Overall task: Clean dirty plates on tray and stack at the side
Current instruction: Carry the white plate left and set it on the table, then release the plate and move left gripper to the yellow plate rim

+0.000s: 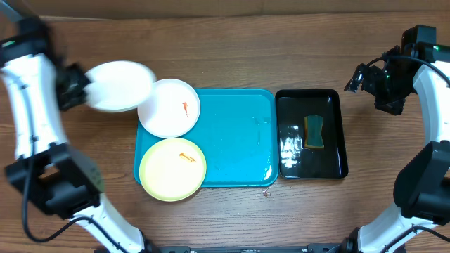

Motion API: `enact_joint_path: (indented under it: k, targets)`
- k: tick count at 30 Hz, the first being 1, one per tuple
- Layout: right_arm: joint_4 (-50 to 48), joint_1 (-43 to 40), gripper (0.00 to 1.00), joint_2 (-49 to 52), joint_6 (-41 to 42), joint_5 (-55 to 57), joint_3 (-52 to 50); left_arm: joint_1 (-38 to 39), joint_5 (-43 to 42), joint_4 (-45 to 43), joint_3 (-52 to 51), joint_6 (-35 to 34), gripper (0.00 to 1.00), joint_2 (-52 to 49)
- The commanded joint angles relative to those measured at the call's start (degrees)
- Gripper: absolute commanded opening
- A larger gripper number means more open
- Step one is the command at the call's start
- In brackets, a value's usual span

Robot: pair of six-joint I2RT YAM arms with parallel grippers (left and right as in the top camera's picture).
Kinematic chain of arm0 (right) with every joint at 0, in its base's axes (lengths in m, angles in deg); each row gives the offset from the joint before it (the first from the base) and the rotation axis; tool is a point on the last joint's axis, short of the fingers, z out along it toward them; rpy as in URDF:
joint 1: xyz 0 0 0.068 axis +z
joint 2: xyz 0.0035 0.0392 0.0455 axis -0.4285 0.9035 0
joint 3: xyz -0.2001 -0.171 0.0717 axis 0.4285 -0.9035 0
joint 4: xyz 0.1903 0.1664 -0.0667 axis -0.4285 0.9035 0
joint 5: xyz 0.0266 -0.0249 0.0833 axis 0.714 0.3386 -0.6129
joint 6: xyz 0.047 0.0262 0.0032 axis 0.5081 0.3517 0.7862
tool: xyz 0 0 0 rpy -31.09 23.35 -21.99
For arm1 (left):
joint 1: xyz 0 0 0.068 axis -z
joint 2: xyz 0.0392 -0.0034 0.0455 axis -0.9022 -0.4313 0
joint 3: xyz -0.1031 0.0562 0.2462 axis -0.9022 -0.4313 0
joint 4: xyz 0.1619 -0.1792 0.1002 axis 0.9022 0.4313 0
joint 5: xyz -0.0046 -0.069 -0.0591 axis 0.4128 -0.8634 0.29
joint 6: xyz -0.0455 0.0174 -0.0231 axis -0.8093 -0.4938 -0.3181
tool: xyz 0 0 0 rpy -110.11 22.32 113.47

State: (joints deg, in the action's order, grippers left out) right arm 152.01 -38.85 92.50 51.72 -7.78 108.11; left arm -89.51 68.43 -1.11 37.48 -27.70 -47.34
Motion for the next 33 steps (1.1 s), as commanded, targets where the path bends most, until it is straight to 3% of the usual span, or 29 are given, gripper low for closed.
enact_joint_path:
  k: [1,7,17,18,21,22,26,33]
  targets:
    - [-0.17,-0.11,1.00,-0.94,-0.02,-0.02,0.44,-6.01,2.82,0.31,-0.17,-0.33,0.04,0.17]
    - [-0.17,-0.11,1.00,-0.94,-0.02,-0.02,0.44,-13.00,7.74,-4.26,-5.64,-1.07,0.04,0.17]
    - [-0.17,-0.11,1.00,-0.94,-0.02,-0.02,0.44,-13.57,2.10,-13.03,-16.63,0.48,0.06,0.15]
    - [-0.17,-0.11,1.00,-0.94,-0.02,-0.02,0.44,-13.22,2.80,-13.42,-17.25,0.48,0.12,0.15]
    - [-0.17,-0.11,1.00,-0.94,-0.02,-0.02,0.44,-12.52,1.64,-13.75,-17.79,0.52,0.61,0.15]
    - [-0.17,-0.11,1.00,-0.94,-0.02,-0.02,0.44,-12.33,0.17,-13.44,-17.70,1.05,0.65,0.17]
    - [-0.17,-0.11,1.00,-0.94,-0.02,-0.02,0.44,-10.91,-6.32,-9.53,-16.37,3.15,0.66,0.63]
    - [-0.17,-0.11,1.00,-0.94,-0.02,-0.02,0.44,-5.77,-6.01,3.87,-16.50,4.35,0.63,7.98]
